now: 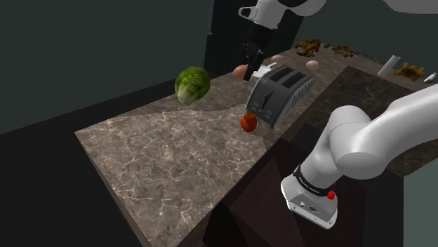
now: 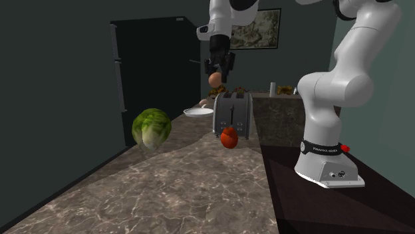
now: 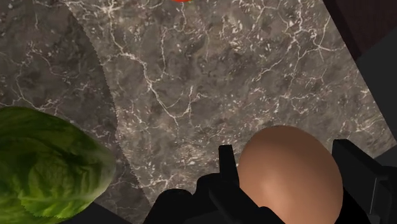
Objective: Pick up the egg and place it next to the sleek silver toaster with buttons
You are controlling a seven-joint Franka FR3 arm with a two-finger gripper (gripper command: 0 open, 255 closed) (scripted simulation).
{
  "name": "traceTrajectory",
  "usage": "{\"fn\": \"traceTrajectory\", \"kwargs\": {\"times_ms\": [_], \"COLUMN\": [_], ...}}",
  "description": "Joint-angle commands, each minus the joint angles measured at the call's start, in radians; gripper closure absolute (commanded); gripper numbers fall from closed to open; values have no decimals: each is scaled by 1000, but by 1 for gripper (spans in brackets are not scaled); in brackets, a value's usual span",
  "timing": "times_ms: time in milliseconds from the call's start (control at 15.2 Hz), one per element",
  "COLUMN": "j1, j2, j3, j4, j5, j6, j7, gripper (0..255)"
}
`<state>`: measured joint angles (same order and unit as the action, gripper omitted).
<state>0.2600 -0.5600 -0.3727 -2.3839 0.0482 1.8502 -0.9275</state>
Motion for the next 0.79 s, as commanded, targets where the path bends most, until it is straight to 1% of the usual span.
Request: {"fn": "traceTrajectory", "kwargs": {"times_ms": [0,396,726], "j1": [-10,-26,-29], "j2": [35,165,310], "j3": [-45,-179,-296], "j4": [32,167,310], "j5": [-12,-17,23], "j6": [-4,-32,-64], "j7": [-53,-213,-362], "gripper": [255,255,255]}}
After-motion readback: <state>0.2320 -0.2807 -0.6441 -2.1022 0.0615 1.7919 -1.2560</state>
